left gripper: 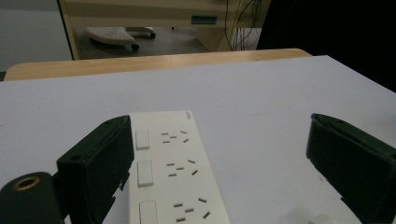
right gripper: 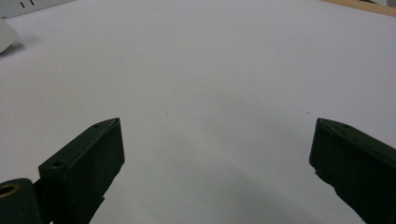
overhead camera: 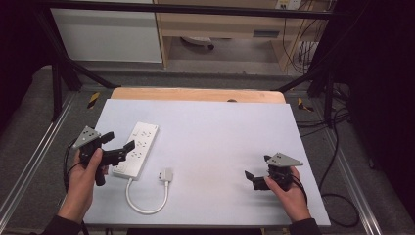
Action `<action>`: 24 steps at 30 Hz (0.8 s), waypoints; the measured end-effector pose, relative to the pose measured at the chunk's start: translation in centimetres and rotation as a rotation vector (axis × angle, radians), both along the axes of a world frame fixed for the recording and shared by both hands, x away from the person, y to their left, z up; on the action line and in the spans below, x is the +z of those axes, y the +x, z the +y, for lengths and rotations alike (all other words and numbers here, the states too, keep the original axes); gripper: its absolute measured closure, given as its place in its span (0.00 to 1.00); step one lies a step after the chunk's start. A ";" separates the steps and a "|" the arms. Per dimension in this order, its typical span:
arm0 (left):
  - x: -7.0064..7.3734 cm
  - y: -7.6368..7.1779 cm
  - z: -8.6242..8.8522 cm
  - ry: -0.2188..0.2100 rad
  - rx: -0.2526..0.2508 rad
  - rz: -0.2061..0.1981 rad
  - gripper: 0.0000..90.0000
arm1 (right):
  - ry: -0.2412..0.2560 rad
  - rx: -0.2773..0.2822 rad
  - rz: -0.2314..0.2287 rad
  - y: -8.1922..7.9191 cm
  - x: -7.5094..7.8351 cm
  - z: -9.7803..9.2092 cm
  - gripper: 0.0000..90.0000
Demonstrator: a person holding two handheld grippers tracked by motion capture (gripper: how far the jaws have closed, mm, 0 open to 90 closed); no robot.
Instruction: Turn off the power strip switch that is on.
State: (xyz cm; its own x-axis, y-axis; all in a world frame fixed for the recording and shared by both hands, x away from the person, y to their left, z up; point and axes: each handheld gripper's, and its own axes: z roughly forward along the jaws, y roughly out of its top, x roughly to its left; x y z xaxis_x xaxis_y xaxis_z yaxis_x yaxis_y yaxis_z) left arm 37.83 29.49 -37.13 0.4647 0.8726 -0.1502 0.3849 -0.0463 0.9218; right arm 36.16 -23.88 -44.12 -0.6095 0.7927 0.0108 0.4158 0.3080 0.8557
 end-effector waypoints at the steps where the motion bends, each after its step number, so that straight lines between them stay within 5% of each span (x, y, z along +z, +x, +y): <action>1: 0.0 0.0 0.0 0.000 0.000 0.000 0.08 | 0.000 -0.001 0.001 0.0 0.0 0.0 0.04; 24: -0.8 -2.2 0.8 -0.007 -0.007 -0.001 0.08 | -0.002 0.001 -0.001 0.0 0.0 0.0 0.04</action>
